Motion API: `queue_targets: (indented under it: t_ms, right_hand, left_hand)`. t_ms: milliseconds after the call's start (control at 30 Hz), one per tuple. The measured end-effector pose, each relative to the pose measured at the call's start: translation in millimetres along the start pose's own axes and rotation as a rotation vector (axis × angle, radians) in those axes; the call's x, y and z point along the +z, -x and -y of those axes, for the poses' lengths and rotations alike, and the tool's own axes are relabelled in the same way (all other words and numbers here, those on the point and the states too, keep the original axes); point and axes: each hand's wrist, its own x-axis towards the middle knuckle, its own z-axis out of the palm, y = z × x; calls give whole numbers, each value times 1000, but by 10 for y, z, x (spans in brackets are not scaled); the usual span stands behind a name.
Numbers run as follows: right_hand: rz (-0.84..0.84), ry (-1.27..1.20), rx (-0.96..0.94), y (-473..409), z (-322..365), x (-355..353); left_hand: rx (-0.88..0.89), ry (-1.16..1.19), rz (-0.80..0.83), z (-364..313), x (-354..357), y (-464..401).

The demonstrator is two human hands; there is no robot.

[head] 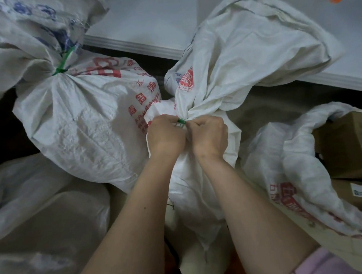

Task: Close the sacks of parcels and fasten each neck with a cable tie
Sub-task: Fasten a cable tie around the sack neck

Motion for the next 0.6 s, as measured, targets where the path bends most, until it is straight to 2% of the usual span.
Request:
queue_targets:
  t_ms: [367, 600]
  right_hand:
    - [16, 24, -25, 57, -28, 49]
    - [-19, -62, -16, 70, -81, 103]
  left_hand:
    - [-32, -58, -31, -7, -19, 49]
    - [-110, 141, 19, 72, -1, -30]
